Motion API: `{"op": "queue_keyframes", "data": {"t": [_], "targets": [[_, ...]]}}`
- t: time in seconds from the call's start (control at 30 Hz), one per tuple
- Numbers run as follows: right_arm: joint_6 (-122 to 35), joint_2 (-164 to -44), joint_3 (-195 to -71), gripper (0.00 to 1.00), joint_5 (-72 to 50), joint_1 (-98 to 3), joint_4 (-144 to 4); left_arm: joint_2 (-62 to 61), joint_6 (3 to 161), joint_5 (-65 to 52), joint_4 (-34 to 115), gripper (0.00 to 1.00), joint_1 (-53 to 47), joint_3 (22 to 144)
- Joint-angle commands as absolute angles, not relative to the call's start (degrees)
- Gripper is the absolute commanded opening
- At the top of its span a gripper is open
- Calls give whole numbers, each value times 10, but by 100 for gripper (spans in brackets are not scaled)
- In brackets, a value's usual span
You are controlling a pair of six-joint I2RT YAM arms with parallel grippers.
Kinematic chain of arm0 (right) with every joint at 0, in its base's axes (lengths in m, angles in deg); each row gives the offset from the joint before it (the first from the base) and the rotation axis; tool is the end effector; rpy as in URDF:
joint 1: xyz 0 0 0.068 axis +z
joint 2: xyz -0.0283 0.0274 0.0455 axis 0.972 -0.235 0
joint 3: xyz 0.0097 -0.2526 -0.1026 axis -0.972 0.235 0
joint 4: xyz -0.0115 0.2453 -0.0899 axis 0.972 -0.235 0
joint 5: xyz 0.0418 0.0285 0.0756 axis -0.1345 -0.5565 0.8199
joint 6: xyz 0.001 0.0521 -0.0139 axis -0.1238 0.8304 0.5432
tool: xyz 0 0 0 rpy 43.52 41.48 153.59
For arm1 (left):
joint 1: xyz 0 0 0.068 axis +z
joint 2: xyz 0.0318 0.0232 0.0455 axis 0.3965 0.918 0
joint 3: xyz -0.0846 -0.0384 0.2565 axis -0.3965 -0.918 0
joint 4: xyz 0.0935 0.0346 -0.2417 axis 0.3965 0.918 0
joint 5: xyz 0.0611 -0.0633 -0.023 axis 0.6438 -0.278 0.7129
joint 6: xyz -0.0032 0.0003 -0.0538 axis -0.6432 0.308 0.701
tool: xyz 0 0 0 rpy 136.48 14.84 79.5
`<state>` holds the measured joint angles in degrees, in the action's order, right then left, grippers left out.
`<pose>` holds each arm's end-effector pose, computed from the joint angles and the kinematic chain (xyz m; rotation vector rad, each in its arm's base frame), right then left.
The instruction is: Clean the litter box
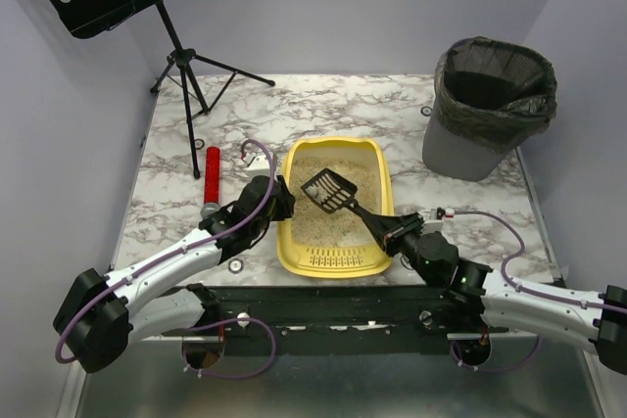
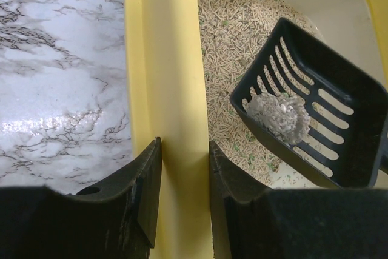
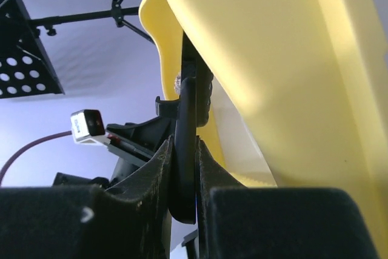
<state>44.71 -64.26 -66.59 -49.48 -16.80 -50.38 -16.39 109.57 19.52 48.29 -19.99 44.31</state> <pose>0.0982 0.1313 0.1840 1.0128 1.7422 1.4037 0.1713 -0.1466 0.2293 -0.1062 2.1433 -0.5248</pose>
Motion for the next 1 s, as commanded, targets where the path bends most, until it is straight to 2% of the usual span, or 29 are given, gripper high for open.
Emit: {"op": "queue_keyframes", "data": {"t": [0.0, 0.13, 0.23, 0.37, 0.47, 0.5, 0.53, 0.57, 0.63, 0.67, 0.77, 0.87, 0.97], "targets": [[543, -576, -645, 1, -516, -167, -548, -169, 1106, 157, 545, 10, -205, 426], [503, -582, -677, 1, -491, -167, -553, -174, 1106, 151, 527, 10, -205, 419], [517, -536, -659, 1, -534, -168, -578, -167, 1108, 151, 539, 10, -205, 423], [474, -590, -673, 1, -493, -167, -513, -161, 1107, 147, 532, 10, -205, 424], [536, -549, -657, 1, -541, -167, -590, -159, 1106, 148, 540, 9, -205, 426], [531, -553, -646, 1, -543, -167, -527, -161, 1107, 149, 540, 9, -205, 426], [481, -569, -644, 1, -537, -167, -484, -165, 1107, 149, 536, 9, -205, 422], [464, -620, -656, 1, -479, -167, -458, -166, 1108, 148, 531, 9, -205, 420], [439, -656, -686, 1, -439, -167, -450, -168, 1107, 147, 530, 9, -205, 422], [451, -659, -680, 0, -460, -168, -457, -166, 1106, 149, 535, 9, -205, 423], [523, -598, -619, 1, -529, -168, -464, -173, 1108, 156, 543, 9, -205, 423], [433, -576, -667, 1, -502, -168, -514, -183, 1106, 160, 533, 9, -205, 416], [411, -540, -700, 1, -566, -168, -580, -177, 1106, 156, 540, 9, -205, 421]]}}
